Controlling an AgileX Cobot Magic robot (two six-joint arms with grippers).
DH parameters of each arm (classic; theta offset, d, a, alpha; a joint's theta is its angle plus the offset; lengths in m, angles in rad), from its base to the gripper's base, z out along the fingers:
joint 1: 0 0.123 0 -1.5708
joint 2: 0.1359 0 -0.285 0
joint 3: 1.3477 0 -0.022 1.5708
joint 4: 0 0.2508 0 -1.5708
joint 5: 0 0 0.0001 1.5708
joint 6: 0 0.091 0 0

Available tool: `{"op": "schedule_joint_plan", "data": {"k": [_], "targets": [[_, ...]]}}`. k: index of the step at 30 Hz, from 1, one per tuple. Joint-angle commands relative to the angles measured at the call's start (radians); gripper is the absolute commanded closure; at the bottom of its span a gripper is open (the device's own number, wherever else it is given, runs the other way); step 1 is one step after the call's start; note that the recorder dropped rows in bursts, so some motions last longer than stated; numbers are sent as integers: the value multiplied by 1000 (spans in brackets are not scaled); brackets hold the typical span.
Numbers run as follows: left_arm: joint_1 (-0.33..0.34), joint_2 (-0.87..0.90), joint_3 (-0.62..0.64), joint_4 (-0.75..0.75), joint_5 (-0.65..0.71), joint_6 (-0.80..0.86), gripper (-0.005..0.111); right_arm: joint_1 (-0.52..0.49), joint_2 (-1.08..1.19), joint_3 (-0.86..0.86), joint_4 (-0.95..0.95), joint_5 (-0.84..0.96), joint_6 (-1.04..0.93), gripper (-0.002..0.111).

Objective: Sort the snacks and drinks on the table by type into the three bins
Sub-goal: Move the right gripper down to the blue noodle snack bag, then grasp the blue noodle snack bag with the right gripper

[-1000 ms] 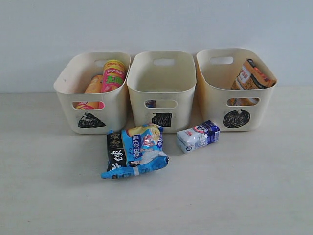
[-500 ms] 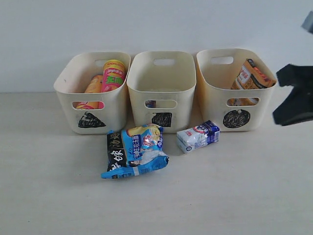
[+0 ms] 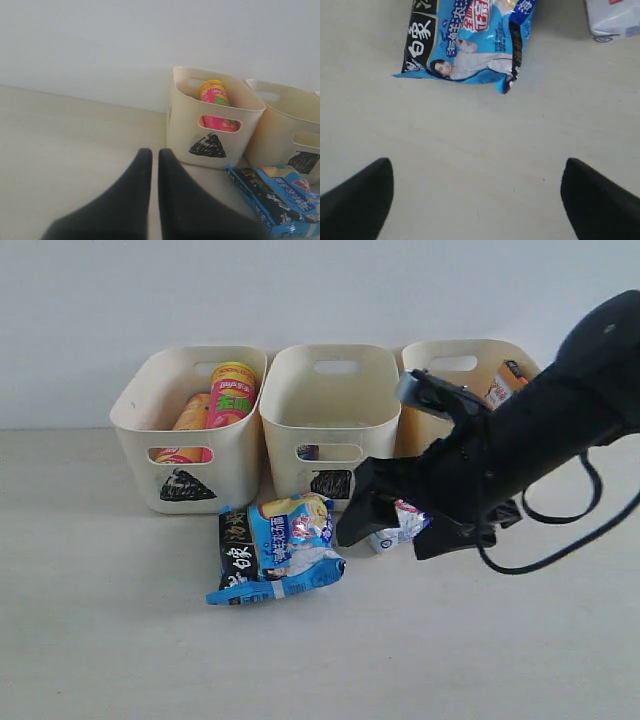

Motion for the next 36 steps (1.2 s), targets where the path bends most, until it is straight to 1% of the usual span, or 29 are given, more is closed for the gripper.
{"op": "schedule_joint_plan", "data": {"k": [1,7,13,19,28,31,36], "targets": [[3,-3,3,5,-3,2,102,14,153,-118,55,-28,-38,26],[3,-3,3,5,-3,2,102,14,305,-249,74,-37,-41,26],[3,-3,3,5,-3,2,102,20,415,-336,161,-45,-73,26],[3,-3,3,5,-3,2,102,70,501,-403,168,-74,-77,26],[3,-3,3,5,-3,2,102,134,593,-464,168,-121,-75,26],[3,-3,3,5,-3,2,102,136,616,-474,168,-130,-52,26],[3,-3,3,5,-3,2,102,136,642,-475,95,-121,-16,26]]}}
